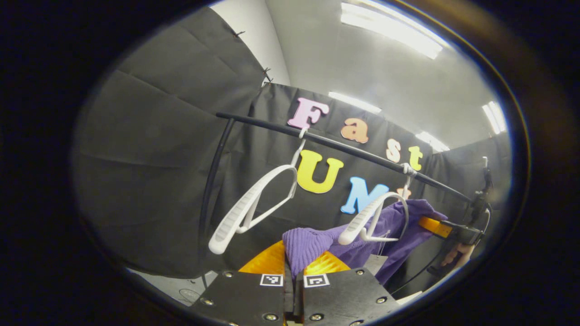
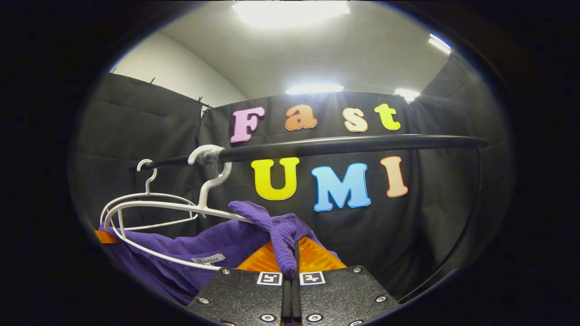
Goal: Grasp the clothes on the hanger with both hands and then place them into the laundry hamper below.
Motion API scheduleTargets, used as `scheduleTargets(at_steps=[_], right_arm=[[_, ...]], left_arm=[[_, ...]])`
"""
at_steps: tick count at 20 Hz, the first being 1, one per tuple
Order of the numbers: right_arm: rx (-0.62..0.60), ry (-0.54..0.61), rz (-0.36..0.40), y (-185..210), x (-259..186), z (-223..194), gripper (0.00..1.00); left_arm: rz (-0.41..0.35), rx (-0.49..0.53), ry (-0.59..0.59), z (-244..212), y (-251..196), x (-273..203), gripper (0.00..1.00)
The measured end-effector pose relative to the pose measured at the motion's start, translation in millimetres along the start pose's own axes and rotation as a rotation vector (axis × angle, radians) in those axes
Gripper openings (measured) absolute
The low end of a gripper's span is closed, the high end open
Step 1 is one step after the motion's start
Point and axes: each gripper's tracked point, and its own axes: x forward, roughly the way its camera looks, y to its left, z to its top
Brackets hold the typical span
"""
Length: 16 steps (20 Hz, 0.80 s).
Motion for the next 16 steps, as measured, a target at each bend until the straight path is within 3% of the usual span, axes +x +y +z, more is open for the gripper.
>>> scheduleTargets(at_steps=[16], right_arm=[[0.039, -0.049, 0.017, -90, 54, -2, 0.0]], left_arm=[[0.098, 0.078, -0.007, -31, -100, 17, 0.01]])
